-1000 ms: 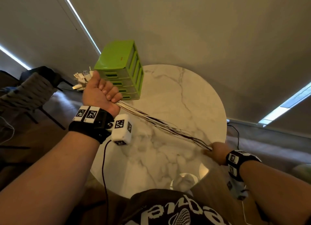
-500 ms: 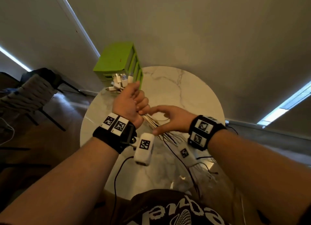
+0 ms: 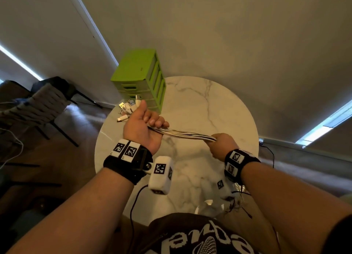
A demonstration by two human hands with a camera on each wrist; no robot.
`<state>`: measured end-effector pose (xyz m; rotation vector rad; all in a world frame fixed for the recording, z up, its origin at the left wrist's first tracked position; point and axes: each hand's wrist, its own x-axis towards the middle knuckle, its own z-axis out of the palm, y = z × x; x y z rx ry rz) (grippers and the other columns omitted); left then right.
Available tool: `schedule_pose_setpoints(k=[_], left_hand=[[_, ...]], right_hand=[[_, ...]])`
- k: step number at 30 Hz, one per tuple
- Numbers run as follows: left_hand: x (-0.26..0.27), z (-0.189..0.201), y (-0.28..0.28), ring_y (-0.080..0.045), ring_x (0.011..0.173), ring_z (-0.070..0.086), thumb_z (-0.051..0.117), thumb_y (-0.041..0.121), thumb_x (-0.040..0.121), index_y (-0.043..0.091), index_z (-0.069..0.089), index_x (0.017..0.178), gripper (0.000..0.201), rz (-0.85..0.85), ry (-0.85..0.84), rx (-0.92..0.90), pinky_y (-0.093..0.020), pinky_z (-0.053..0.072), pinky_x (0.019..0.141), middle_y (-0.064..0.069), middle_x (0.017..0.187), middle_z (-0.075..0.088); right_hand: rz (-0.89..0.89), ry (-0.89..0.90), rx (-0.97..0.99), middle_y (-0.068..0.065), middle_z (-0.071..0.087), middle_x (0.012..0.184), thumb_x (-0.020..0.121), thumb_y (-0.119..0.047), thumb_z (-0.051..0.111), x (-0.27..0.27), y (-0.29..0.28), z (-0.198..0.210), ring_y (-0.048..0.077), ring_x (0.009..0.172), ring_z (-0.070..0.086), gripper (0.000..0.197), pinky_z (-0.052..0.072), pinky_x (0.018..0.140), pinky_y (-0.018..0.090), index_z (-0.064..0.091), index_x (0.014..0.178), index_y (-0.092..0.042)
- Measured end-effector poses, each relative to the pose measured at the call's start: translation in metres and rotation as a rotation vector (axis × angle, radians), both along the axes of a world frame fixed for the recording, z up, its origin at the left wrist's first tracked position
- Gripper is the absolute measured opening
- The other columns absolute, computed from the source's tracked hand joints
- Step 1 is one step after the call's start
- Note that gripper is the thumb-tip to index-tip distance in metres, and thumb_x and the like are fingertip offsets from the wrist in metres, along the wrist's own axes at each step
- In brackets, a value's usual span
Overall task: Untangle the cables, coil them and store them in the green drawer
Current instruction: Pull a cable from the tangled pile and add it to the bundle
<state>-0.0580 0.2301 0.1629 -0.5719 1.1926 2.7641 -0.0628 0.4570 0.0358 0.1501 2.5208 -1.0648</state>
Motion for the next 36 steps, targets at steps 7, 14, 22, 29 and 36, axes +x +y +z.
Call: schedule_pose_setpoints(k=[7,14,22,29,36], left_hand=[[-0.007,-0.002,-0.03,-0.01,0.041,0.023,0.049,0.05,0.103,0.024,0.033,0.061,0.052,0.1,-0.1,-0.099,-0.022,0.033,0.046,0.007,0.052,0.022],[0.01,-0.006,-0.031,-0.009,0.034,0.018,0.048,0.021,0.102,0.024,0.036,0.052,0.052,-0.025,-0.058,-0.292,-0.023,0.014,0.041,0.006,0.044,0.021],[0.015,-0.005,-0.038,0.003,0.088,0.068,0.054,-0.002,0.1,0.018,0.064,0.109,0.024,-0.309,0.001,-1.127,-0.018,0.054,0.072,0.0,0.099,0.072],[-0.016,-0.002,-0.072,-0.026,0.134,0.044,0.045,0.016,0.105,0.013,0.068,0.117,0.026,-0.421,-0.17,-1.188,-0.031,0.038,0.096,-0.009,0.15,0.048],[-0.039,-0.025,-0.109,-0.027,0.115,0.057,0.046,0.012,0.103,0.013,0.071,0.082,0.032,-0.687,-0.15,-1.143,-0.029,0.041,0.091,-0.009,0.113,0.072]], right_hand=[[0.519,-0.314,0.076,0.0,0.061,0.062,0.082,-0.072,0.066,0.026,-0.011,-0.016,0.024,0.058,0.057,0.057,0.049,0.065,0.031,0.063,0.075,-0.016],[0.518,-0.077,-0.163,-0.017,0.065,0.117,0.067,-0.076,0.075,-0.006,-0.04,0.042,0.005,0.112,0.061,0.068,0.049,0.099,0.032,0.062,0.121,-0.038],[0.491,0.376,-0.598,-0.009,0.05,0.143,0.071,-0.038,0.091,-0.032,-0.147,0.145,0.003,0.129,0.052,0.094,0.047,0.107,0.027,0.037,0.147,-0.041],[0.485,0.522,-0.409,-0.006,0.066,0.122,0.092,-0.013,0.065,-0.055,-0.19,0.137,0.01,0.11,0.062,0.054,0.05,0.099,0.032,0.059,0.14,-0.037],[0.451,0.484,-0.134,-0.001,0.064,0.105,0.086,-0.022,0.045,-0.067,-0.227,0.128,0.016,0.099,0.059,0.036,0.049,0.09,0.034,0.074,0.109,-0.022]])
